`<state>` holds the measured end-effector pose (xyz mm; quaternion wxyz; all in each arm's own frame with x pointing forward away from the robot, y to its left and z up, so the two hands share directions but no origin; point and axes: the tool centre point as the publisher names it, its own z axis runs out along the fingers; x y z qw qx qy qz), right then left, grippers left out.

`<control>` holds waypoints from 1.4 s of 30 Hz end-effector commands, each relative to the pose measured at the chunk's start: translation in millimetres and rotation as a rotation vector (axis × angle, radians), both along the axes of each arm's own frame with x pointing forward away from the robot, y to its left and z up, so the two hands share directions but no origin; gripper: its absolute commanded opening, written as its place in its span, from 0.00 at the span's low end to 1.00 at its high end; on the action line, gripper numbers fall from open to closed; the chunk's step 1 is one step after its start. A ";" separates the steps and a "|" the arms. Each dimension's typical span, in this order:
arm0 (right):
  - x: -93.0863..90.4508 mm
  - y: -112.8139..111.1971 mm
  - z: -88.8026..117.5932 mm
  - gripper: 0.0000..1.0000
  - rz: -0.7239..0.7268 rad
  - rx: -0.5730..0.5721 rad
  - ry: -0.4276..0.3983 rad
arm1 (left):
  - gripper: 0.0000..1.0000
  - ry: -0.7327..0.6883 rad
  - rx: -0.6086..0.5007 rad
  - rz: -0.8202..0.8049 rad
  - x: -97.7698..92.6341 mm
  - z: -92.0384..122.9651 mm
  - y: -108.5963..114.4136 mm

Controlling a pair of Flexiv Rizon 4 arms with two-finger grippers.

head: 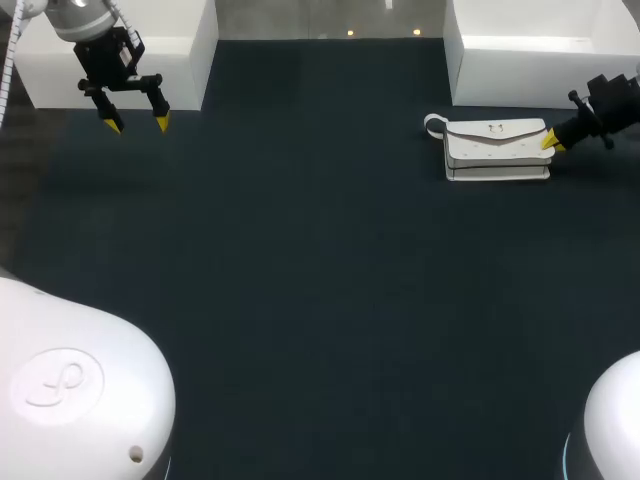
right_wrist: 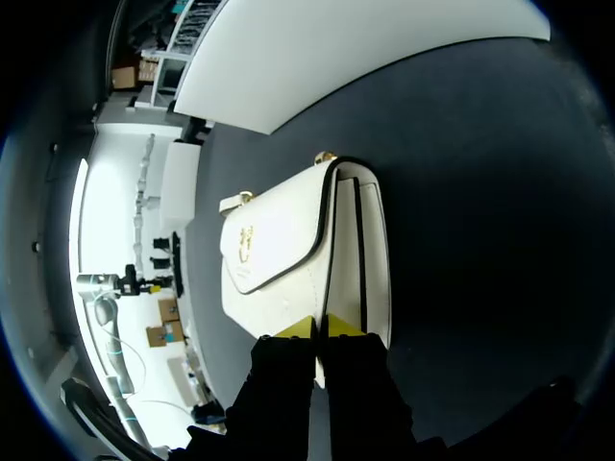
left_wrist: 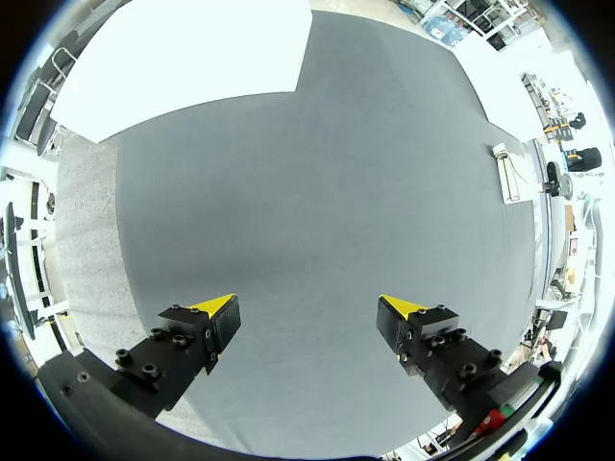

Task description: Pick up the bag, open it, inspect its contents, close it, and place it on the opposite side

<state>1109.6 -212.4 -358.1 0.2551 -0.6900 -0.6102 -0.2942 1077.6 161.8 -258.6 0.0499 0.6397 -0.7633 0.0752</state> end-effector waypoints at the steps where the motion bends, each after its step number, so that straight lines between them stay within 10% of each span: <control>1: 4.9 -2.2 0.4 0.00 0.009 0.003 0.009 | 1.00 -0.002 0.001 0.001 -0.9 0.1 -0.5; 18: 35.3 -69.8 3.3 0.00 -0.036 -0.025 0.013 | 1.00 -0.066 0.127 0.035 -8.8 6.7 9.0; 36: 53.2 -80.0 -1.2 0.00 0.012 -0.008 0.014 | 1.00 -0.066 0.127 0.035 -8.8 6.7 9.0; 39: 54.0 -81.8 -0.4 0.38 0.007 -0.013 0.017 | 1.00 -0.066 0.127 0.035 -8.8 6.7 9.0; 40: 53.6 -83.1 0.4 0.83 0.003 -0.015 0.018 | 1.00 -0.066 0.127 0.035 -8.8 6.7 9.0; 41: 53.0 -84.5 1.6 1.00 -0.003 -0.016 0.020 | 1.00 -0.066 0.127 0.035 -8.8 6.7 9.0; 42: 51.7 -85.9 3.1 1.00 -0.012 -0.024 0.018 | 1.00 -0.066 0.127 0.035 -8.8 6.7 9.0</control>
